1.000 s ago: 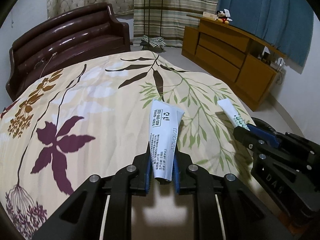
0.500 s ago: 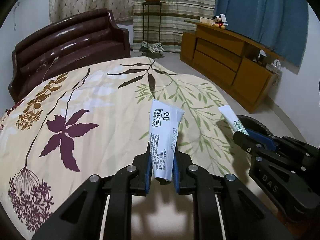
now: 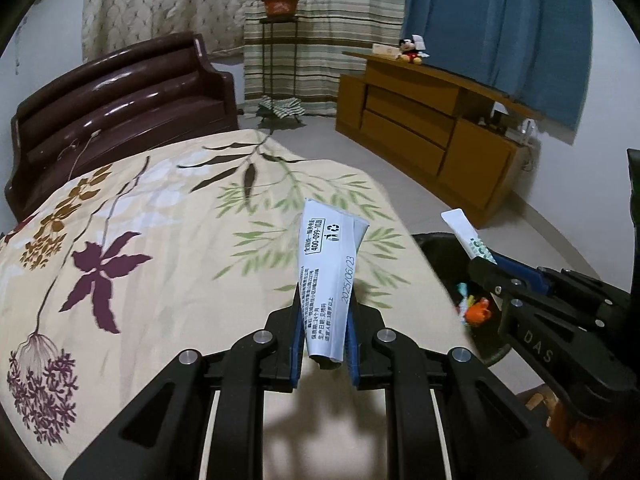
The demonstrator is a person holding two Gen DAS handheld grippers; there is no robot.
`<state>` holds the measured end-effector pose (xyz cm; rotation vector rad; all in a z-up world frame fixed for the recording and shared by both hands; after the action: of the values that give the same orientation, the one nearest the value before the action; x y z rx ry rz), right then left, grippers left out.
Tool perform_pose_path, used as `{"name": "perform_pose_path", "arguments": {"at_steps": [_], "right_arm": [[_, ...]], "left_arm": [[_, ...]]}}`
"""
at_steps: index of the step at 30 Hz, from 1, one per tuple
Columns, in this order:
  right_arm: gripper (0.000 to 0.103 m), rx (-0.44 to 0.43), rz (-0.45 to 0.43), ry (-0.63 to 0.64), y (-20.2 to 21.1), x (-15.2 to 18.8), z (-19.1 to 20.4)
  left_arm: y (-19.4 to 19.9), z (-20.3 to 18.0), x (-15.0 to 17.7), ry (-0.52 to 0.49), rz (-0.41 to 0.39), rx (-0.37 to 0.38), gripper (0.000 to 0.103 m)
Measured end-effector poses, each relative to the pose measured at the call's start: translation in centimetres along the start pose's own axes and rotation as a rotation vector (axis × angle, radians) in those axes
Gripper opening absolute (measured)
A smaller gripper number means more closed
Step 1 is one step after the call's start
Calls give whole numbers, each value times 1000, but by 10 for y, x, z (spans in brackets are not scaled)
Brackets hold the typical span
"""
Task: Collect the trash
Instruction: 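Carry both tubes over the black bin, then open both tools to drop the tubes into the bin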
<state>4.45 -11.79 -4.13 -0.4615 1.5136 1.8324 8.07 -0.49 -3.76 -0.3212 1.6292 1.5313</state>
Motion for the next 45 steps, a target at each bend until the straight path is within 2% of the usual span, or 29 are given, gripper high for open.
{"name": "perform_pose_path", "arguments": {"at_steps": [13,20,28,45], "right_arm": [[18,89,-50,-96,11,-12,-74],[18,115,-60,-126,7,-16,-97],[18,135,-53,-152,-8,-19,-113],[18,147,-50,-193,-36,-27,-128]], "left_arm": [[-15,-60,-21,-76,-19,73,18],[-30,-86,-32,-119,-24,99,18],[-48,-106,-40,-145,-19,123,18],[-81,-125,-52,-169,29,92,18]]}}
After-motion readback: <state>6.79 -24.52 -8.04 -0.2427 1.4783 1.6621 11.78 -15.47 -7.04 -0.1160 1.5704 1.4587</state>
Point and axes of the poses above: each gripper's, at about its wrist camera, not at the fingertips, and y roughly against the way its jaws point, z to its left, x to its underside, the point moved 3 cm from there along -y, roughly the way its jaws point, and after that the axes turned 14 degrees about -y, right-handed, at the moved point
